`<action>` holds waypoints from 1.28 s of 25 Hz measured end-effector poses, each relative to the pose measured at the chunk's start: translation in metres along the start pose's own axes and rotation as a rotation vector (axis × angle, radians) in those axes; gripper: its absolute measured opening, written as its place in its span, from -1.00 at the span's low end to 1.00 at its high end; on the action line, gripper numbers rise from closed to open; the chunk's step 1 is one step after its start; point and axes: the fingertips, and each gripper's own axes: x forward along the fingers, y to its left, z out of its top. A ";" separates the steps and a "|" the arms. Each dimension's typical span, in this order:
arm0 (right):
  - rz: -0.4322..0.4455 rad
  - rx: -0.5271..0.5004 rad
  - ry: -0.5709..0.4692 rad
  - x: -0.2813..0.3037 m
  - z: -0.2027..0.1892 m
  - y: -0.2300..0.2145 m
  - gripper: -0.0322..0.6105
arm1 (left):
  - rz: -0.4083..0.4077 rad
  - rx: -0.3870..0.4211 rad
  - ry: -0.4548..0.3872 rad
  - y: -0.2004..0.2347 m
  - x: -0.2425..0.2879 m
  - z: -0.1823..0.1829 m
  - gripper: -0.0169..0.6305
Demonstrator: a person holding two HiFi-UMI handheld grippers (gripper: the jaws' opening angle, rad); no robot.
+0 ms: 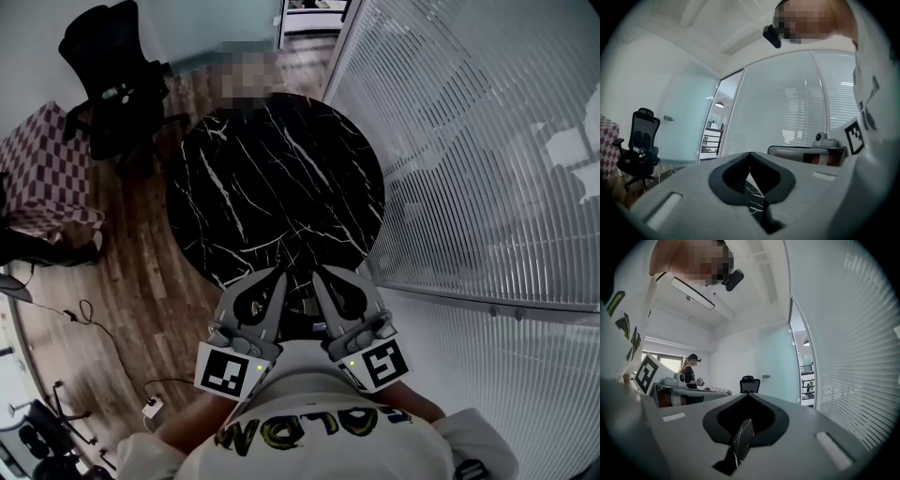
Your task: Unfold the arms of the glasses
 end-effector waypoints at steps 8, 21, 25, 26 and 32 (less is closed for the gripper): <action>0.007 0.061 0.093 -0.010 -0.048 -0.010 -0.89 | 0.038 -0.029 0.102 0.006 0.001 -0.053 -0.94; 0.004 0.056 0.173 -0.012 -0.095 -0.031 -0.89 | 0.059 0.019 0.198 0.026 0.014 -0.104 -0.87; 0.030 0.039 0.220 -0.004 -0.122 -0.033 -0.89 | 0.056 0.011 0.262 0.038 0.021 -0.138 -0.82; 0.030 0.032 0.226 -0.001 -0.129 -0.035 -0.89 | 0.051 0.016 0.285 0.042 0.022 -0.149 -0.81; 0.016 0.050 0.262 0.015 -0.169 -0.041 -0.89 | 0.017 0.023 0.417 0.053 0.028 -0.223 -0.70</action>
